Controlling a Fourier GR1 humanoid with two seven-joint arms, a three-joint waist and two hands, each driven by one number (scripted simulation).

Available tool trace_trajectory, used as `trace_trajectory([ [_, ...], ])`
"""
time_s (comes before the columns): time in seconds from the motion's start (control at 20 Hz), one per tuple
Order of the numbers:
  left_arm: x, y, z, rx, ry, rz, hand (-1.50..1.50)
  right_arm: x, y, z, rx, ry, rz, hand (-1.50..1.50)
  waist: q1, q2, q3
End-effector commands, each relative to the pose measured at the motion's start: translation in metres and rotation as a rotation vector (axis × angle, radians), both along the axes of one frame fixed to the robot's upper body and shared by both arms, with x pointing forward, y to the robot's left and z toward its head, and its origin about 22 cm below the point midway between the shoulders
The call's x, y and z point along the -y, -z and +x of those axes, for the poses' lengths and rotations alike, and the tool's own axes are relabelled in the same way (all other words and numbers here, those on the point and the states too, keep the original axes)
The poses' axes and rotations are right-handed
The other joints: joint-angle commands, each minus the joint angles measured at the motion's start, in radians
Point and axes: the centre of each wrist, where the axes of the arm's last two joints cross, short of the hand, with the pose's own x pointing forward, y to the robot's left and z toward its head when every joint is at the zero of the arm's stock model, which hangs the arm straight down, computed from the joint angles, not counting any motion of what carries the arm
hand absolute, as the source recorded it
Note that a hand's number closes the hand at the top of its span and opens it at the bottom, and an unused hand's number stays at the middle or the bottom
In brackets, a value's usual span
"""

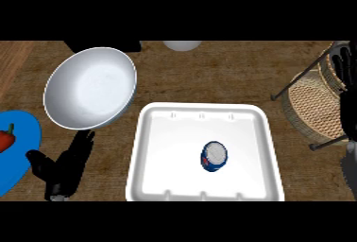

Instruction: Pick the can from the tray and place it in the tiered basket

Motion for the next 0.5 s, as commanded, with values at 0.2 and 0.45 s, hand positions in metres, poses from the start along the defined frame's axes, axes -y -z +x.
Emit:
trace_trajectory([
  [0.2,0.010,-0.003,0.004,0.074,-0.005,0.269,0.00,-0.045,-0.036,0.003,0.100,-0.197,-0.105,1.50,0.029,-0.014,-0.021],
  [0.45,0.024,0.007,-0.013,0.031,-0.013,0.248,0.00,-0.014,0.039,-0.012,-0.153,0.330,0.192,-1.50,0.000,-0.015,-0.018],
])
